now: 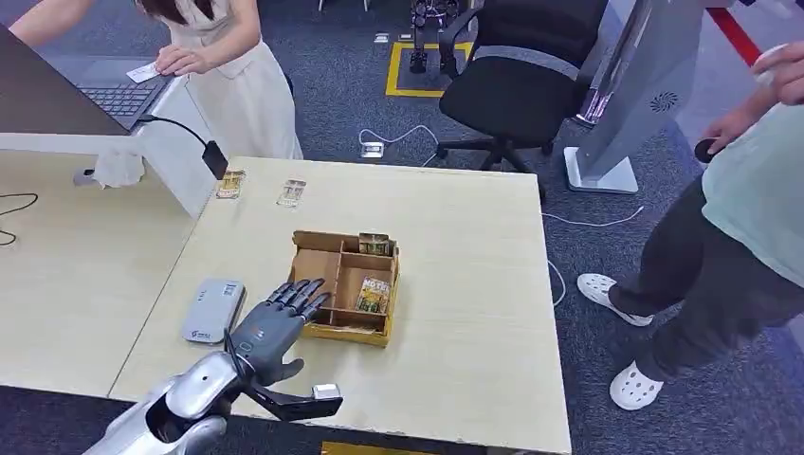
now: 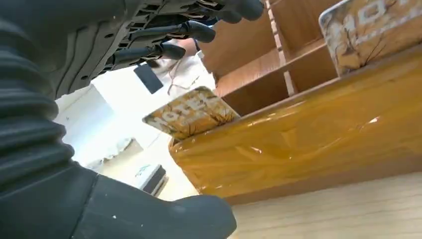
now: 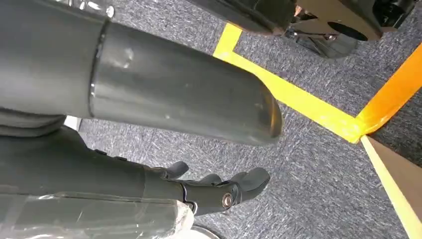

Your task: Pass the card to the sensor for recognition and then transmit it.

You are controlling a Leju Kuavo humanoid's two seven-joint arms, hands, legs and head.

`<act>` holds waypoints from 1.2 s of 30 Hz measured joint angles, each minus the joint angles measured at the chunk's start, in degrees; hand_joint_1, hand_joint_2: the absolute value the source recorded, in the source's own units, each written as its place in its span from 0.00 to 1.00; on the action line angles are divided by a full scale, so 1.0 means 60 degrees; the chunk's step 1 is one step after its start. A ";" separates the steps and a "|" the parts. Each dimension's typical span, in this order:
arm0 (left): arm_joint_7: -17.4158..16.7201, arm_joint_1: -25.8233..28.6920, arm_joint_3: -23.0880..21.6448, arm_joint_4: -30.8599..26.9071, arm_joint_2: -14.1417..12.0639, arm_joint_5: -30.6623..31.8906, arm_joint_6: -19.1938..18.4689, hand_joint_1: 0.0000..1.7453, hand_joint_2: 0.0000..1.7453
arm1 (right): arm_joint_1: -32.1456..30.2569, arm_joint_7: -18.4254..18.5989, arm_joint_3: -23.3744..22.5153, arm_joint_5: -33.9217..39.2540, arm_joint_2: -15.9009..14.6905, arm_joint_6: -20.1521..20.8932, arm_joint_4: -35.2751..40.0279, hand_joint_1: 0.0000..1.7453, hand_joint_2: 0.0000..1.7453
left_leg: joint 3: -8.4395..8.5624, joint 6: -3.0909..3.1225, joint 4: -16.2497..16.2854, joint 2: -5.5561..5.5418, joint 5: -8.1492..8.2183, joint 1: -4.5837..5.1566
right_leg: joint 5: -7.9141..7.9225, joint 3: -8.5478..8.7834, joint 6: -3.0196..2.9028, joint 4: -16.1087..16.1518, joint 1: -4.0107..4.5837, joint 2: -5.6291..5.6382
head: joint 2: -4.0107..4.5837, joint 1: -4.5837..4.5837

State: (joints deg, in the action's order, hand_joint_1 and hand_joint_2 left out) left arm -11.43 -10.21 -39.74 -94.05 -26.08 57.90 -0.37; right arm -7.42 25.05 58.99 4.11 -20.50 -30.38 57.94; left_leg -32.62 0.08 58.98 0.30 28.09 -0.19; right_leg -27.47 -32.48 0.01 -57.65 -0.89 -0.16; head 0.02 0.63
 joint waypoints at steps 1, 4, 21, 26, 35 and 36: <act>0.0000 0.0013 0.0018 0.0022 0.0015 0.0004 0.0000 0.00 1.00 | -0.0001 0.0000 -0.0007 -0.0004 0.0000 0.0003 0.0008 0.00 0.00 | 0.0000 0.0000 0.0000 0.0000 0.0000 0.0000 | 0.0000 0.0000 0.0000 0.0000 0.0000 0.0000 | 0.0000 0.0004; -0.0011 0.0036 0.0102 0.0051 0.0058 0.0004 0.0000 0.00 1.00 | -0.0019 0.0073 -0.0043 -0.0051 0.0000 0.0003 0.0044 0.00 0.00 | 0.0000 0.0000 0.0002 0.0000 0.0000 0.0000 | 0.0000 0.0000 0.0000 0.0000 0.0000 -0.0001 | 0.0000 0.0000; 0.0069 -0.0017 0.1023 -0.0157 0.0284 -0.0335 0.0029 0.00 1.00 | -0.0308 0.0281 -0.0393 -0.0423 0.0000 0.0062 0.0306 0.00 0.00 | 0.0001 0.0000 0.0003 0.0000 -0.0001 -0.0001 | 0.0002 0.0001 0.0002 0.0000 0.0001 0.0000 | 0.0000 0.0004; -0.0040 -0.0017 0.1290 -0.0175 0.0288 -0.0116 0.0018 0.00 1.00 | -0.0366 0.0372 -0.0485 -0.0525 0.0000 0.0091 0.0379 0.00 0.00 | 0.0001 0.0000 0.0002 0.0000 -0.0001 -0.0001 | 0.0002 0.0000 0.0002 0.0000 0.0002 0.0000 | 0.0000 0.0004; -0.0124 0.0000 0.1395 -0.0175 0.0328 0.0011 0.0022 0.00 1.00 | -0.0405 0.0423 -0.0594 -0.0590 0.0000 0.0105 0.0507 0.00 0.00 | 0.0000 0.0000 0.0003 0.0000 -0.0001 -0.0001 | 0.0002 0.0001 0.0003 0.0000 0.0001 0.0000 | 0.0000 0.0000; -0.0124 0.0000 0.1395 -0.0175 0.0328 0.0011 0.0022 0.00 1.00 | -0.0407 0.0423 -0.0601 -0.0590 0.0000 0.0105 0.0514 0.00 0.00 | 0.0000 0.0000 0.0003 0.0000 -0.0001 -0.0001 | 0.0002 0.0001 0.0003 0.0000 0.0001 0.0000 | 0.0000 0.0004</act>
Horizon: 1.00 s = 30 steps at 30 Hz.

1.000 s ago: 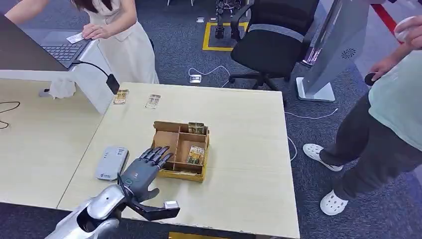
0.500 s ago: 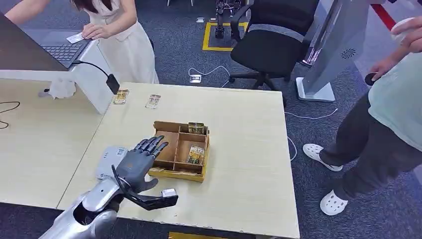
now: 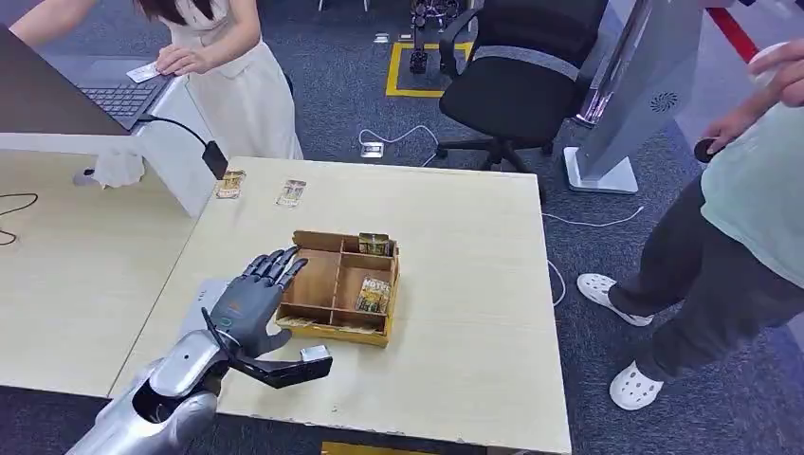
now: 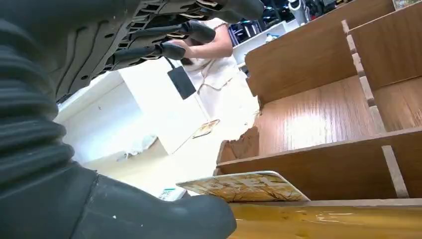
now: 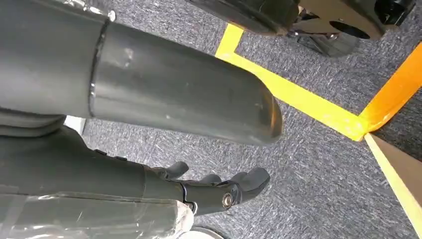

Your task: Pass the card to the sensor for recognition and then transmit it.

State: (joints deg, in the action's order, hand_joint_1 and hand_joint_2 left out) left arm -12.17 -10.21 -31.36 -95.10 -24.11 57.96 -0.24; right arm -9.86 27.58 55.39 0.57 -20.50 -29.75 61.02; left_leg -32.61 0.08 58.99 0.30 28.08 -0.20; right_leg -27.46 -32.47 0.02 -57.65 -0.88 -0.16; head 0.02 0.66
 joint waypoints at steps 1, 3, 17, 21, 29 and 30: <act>0.0000 0.0000 0.0000 0.0000 0.0004 0.0000 0.0004 0.00 1.00 | -0.0001 0.0000 -0.0004 0.0000 0.0000 -0.0004 0.0000 0.00 0.00 | 0.0000 0.0000 0.0000 0.0000 0.0000 0.0000 | 0.0000 0.0000 0.0000 0.0000 0.0000 0.0000 | 0.0000 0.0000; 0.0000 0.0000 0.0004 0.0000 0.0004 0.0000 0.0000 0.00 1.00 | -0.0014 0.0004 -0.0015 0.0000 0.0000 0.0000 0.0011 0.00 0.00 | 0.0000 0.0000 0.0000 0.0000 0.0000 0.0000 | 0.0000 0.0000 0.0000 0.0000 0.0000 0.0000 | 0.0000 -0.0004; 0.0630 -0.0014 0.0000 0.0015 -0.0299 -0.0429 -0.0499 0.00 1.00 | -0.0045 -0.0011 -0.0233 -0.0273 0.0000 0.0214 0.0047 0.00 0.00 | 0.0000 0.0000 0.0000 0.0000 0.0000 -0.0001 | 0.0000 0.0000 0.0000 0.0000 0.0001 0.0000 | 0.0000 -0.0004; 0.0845 -0.0077 -0.0040 0.0051 -0.0532 -0.0779 -0.0780 0.00 1.00 | -0.0044 -0.0127 -0.0320 -0.0328 0.0000 0.0346 0.0018 0.00 0.00 | 0.0001 0.0000 0.0000 0.0002 0.0000 -0.0001 | 0.0000 -0.0001 0.0000 0.0000 0.0001 0.0002 | 0.0000 -0.0004; 0.0929 -0.0159 -0.0073 0.0080 -0.0721 -0.0973 -0.0827 0.00 1.00 | -0.0044 -0.0226 -0.0481 -0.0430 0.0004 0.0430 -0.0047 0.00 0.00 | 0.0001 0.0000 0.0000 0.0001 0.0000 -0.0001 | 0.0000 -0.0001 0.0000 0.0000 0.0001 0.0002 | 0.0000 -0.0004; 0.0929 -0.0166 -0.0077 0.0080 -0.0740 -0.0980 -0.0827 0.00 1.00 | -0.0045 -0.0226 -0.0495 -0.0430 0.0004 0.0444 -0.0051 0.00 0.00 | 0.0001 0.0000 0.0000 0.0001 0.0000 -0.0001 | 0.0000 -0.0001 0.0000 0.0000 0.0000 0.0003 | 0.0000 0.0000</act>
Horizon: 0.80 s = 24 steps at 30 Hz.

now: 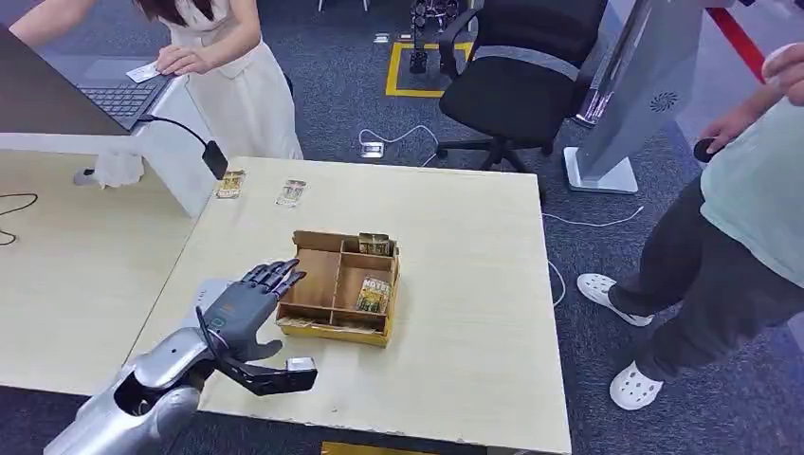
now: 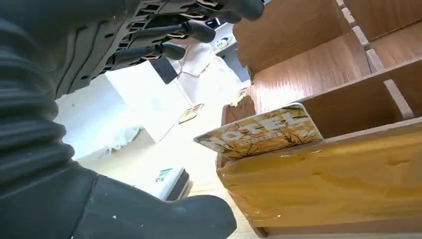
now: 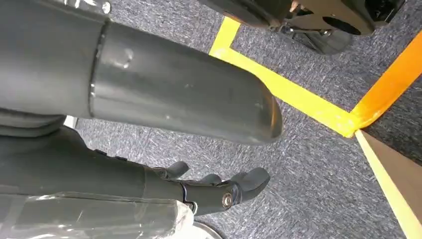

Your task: Pass the card to the sensor for recognition and then transmit it.

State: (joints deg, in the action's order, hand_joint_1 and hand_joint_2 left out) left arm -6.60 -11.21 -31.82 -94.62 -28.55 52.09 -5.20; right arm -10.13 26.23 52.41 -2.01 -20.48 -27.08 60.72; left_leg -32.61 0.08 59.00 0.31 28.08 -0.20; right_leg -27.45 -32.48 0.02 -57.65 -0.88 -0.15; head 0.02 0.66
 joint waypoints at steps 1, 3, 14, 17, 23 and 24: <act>0.0007 -0.0002 -0.0004 0.0000 -0.0011 -0.0037 0.0000 0.00 1.00 | 0.0000 0.0000 -0.0007 -0.0007 0.0000 0.0011 -0.0004 0.00 0.00 | 0.0000 0.0000 0.0000 0.0000 0.0000 0.0000 | 0.0000 0.0000 0.0000 0.0000 0.0000 0.0000 | 0.0000 -0.0004; 0.0029 -0.0003 -0.0007 0.0000 -0.0029 -0.0135 0.0000 0.12 1.00 | 0.0000 0.0000 -0.0029 -0.0036 0.0000 0.0026 -0.0015 0.00 0.00 | 0.0000 0.0000 0.0001 0.0000 0.0000 0.0000 | 0.0000 0.0000 0.0000 0.0000 0.0000 -0.0001 | 0.0000 -0.0004; 0.0535 -0.0154 -0.0087 0.0004 -0.0400 -0.1020 -0.0291 1.00 1.00 | 0.0002 -0.0127 -0.0157 -0.0145 0.0033 0.0171 -0.0127 0.00 0.00 | 0.0001 0.0000 0.0001 0.0000 0.0000 -0.0002 | 0.0000 0.0000 0.0000 0.0000 0.0002 -0.0001 | 0.0000 0.0000; 0.0583 -0.0206 -0.0128 0.0004 -0.0481 -0.1148 -0.0313 1.00 1.00 | 0.0003 -0.0160 -0.0201 -0.0171 0.0051 0.0215 -0.0168 0.00 0.00 | 0.0000 0.0000 0.0001 0.0000 0.0000 -0.0002 | 0.0000 0.0000 0.0000 0.0000 0.0002 0.0000 | 0.0000 -0.0004; 0.0586 -0.0290 -0.0189 0.0007 -0.0572 -0.1312 -0.0339 1.00 1.00 | 0.0004 -0.0200 -0.0259 -0.0200 0.0094 0.0241 -0.0233 0.00 0.00 | 0.0000 0.0000 0.0001 0.0002 0.0000 -0.0002 | 0.0000 0.0000 0.0000 0.0000 0.0002 0.0000 | 0.0000 -0.0004; 0.0586 -0.0293 -0.0193 0.0011 -0.0575 -0.1323 -0.0339 1.00 1.00 | 0.0004 -0.0200 -0.0262 -0.0200 0.0095 0.0244 -0.0240 0.00 0.00 | 0.0000 0.0000 0.0001 0.0000 0.0000 -0.0002 | 0.0000 0.0000 0.0000 0.0000 0.0002 -0.0001 | 0.0000 0.0000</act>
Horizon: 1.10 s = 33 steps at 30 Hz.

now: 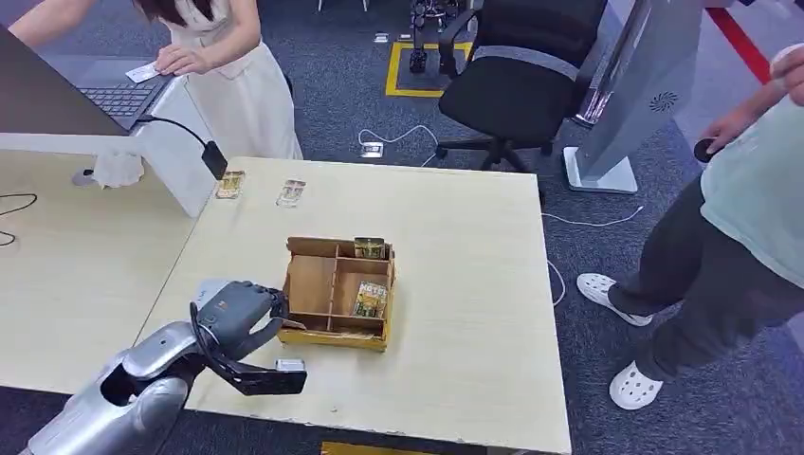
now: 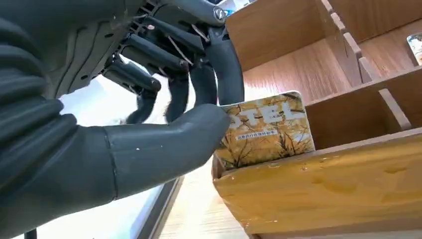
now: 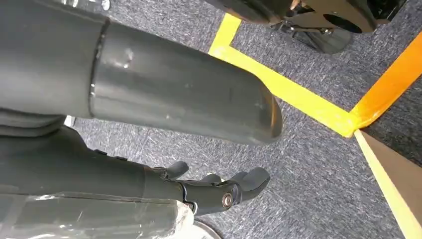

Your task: Pass the card to the sensor for recognition and then transmit it.

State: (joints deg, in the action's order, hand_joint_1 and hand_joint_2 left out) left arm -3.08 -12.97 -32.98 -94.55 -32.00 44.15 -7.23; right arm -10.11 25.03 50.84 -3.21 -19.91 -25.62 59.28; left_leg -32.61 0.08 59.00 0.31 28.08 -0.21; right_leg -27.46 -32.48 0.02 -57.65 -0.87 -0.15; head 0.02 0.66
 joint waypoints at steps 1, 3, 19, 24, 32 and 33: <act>0.0000 -0.0003 -0.0004 0.0004 -0.0011 -0.0026 0.0000 1.00 1.00 | 0.0001 0.0000 -0.0004 -0.0004 0.0004 0.0000 -0.0007 0.00 0.00 | 0.0000 0.0000 0.0000 -0.0001 0.0000 0.0000 | 0.0000 0.0000 0.0000 0.0000 0.0000 0.0000 | 0.0000 -0.0004; 0.0000 -0.0030 -0.0018 0.0011 -0.0040 -0.0080 -0.0004 1.00 1.00 | 0.0007 -0.0004 -0.0022 -0.0004 0.0007 0.0007 -0.0015 0.00 0.00 | 0.0000 0.0000 0.0000 0.0000 0.0000 0.0000 | 0.0000 0.0000 0.0000 0.0000 0.0000 0.0000 | 0.0000 0.0000; 0.0120 -0.0058 -0.0047 0.0051 -0.0164 -0.0514 0.0004 1.00 1.00 | 0.0004 -0.0018 -0.0138 -0.0138 0.0036 0.0102 -0.0058 0.00 0.00 | 0.0001 0.0000 0.0000 0.0000 0.0000 0.0000 | 0.0000 0.0002 0.0000 0.0000 0.0000 0.0001 | 0.0000 -0.0004; 0.0321 -0.0054 -0.0047 0.0051 -0.0226 -0.1052 0.0026 1.00 1.00 | 0.0003 -0.0051 -0.0142 -0.0164 0.0040 0.0109 -0.0084 0.00 0.00 | 0.0000 0.0000 0.0000 0.0000 0.0000 0.0000 | 0.0000 0.0001 0.0000 -0.0001 0.0000 0.0001 | 0.0000 0.0000; 0.0805 -0.0132 0.0131 -0.0196 -0.0510 -0.1891 0.0000 1.00 1.00 | -0.0005 -0.0153 -0.0142 -0.0168 0.0040 0.0109 -0.0091 0.00 0.00 | 0.0000 0.0000 0.0000 -0.0001 -0.0001 -0.0002 | 0.0000 0.0000 0.0000 0.0000 0.0001 -0.0001 | 0.0000 -0.0004; 0.0844 -0.0178 0.0164 -0.0262 -0.0558 -0.1909 0.0000 1.00 1.00 | -0.0005 -0.0167 -0.0142 -0.0167 0.0040 0.0109 -0.0098 0.00 0.00 | 0.0001 0.0000 0.0000 -0.0001 -0.0001 -0.0002 | 0.0000 0.0000 0.0000 -0.0001 0.0001 0.0000 | 0.0000 0.0000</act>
State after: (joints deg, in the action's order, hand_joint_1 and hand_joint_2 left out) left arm 1.99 -14.04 -32.00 -96.12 -35.34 32.70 -7.23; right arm -10.14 24.02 49.99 -4.22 -19.67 -24.96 58.69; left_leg -32.61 0.08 59.00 0.31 28.08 -0.22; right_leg -27.45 -32.48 0.02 -57.65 -0.86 -0.15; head 0.02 0.66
